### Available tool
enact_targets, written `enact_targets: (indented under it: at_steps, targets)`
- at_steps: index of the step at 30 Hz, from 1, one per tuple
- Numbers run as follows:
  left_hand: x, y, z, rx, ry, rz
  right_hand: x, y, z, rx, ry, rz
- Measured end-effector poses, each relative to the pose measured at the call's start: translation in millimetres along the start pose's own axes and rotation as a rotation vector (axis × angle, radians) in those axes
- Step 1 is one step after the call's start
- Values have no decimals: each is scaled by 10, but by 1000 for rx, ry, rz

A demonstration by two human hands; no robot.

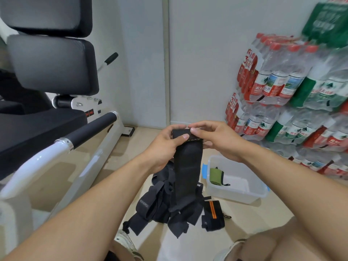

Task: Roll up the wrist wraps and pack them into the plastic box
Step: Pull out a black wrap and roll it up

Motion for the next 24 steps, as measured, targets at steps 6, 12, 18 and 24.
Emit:
enact_targets:
  at_steps: [6,12,18,24]
  targets:
    - [-159,-139,-127,50,-48,59,-19,-34,-211,45,-97,-21]
    - [-218,-283,-238,77,-29,64,169,45,-365,-25,-1,-111]
    - [-112,-271,-120,31,-15,75,141,213,-283,-129,61,-280]
    - [27,-258,22,-4,20,-144,128,321,-138,-190,197,-339]
Point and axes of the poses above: each hand's wrist, its own z-axis towards the middle knuckle, its own y-axis out of the back of the hand, x = y × z, the point moved 10 cm from there along z, towards the middle knuckle, and after that the axes turned 4 degrees about x, right-handed, at the moved point
